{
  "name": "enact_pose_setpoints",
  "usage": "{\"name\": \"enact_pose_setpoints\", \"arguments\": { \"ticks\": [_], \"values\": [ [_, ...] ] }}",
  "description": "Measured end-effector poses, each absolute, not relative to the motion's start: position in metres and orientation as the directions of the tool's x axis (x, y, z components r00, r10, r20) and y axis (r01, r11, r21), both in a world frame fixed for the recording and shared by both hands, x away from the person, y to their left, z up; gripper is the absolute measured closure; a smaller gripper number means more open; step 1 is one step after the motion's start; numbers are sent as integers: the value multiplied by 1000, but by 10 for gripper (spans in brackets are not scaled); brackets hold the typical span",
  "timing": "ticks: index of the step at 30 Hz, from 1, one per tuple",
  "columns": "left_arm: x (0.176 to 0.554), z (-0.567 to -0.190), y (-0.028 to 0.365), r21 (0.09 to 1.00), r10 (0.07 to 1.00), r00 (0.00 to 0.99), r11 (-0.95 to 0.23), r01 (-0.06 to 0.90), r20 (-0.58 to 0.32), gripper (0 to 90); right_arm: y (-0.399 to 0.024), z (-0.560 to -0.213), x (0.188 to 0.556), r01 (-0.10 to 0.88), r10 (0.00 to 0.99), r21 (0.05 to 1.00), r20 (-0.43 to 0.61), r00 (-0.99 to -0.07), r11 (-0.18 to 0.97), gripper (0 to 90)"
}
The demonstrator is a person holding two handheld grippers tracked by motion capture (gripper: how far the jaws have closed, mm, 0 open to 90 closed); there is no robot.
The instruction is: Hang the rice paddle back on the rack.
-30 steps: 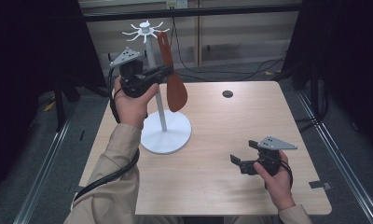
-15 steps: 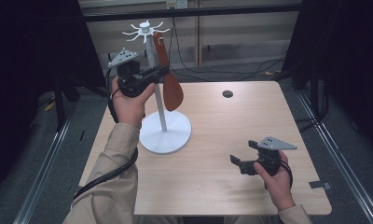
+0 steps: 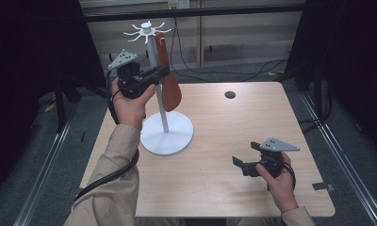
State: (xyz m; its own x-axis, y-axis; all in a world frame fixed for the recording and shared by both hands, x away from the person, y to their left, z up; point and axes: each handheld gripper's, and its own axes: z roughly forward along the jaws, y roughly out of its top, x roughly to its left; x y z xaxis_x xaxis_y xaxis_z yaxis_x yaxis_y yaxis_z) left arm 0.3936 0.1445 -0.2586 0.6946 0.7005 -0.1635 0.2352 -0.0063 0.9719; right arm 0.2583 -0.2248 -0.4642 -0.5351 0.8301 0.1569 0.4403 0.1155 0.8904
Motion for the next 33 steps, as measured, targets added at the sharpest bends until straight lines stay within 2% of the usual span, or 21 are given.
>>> {"name": "enact_pose_setpoints", "arguments": {
  "ticks": [12,33],
  "values": [
    [396,-261,146,975,701,698,-16,221,-147,745,-224,-465,259,445,830,889,163,-533,111,33],
    [389,-271,149,968,710,684,-11,251,-169,398,-227,-462,257,430,833,896,153,-532,110,33]
  ]
}}
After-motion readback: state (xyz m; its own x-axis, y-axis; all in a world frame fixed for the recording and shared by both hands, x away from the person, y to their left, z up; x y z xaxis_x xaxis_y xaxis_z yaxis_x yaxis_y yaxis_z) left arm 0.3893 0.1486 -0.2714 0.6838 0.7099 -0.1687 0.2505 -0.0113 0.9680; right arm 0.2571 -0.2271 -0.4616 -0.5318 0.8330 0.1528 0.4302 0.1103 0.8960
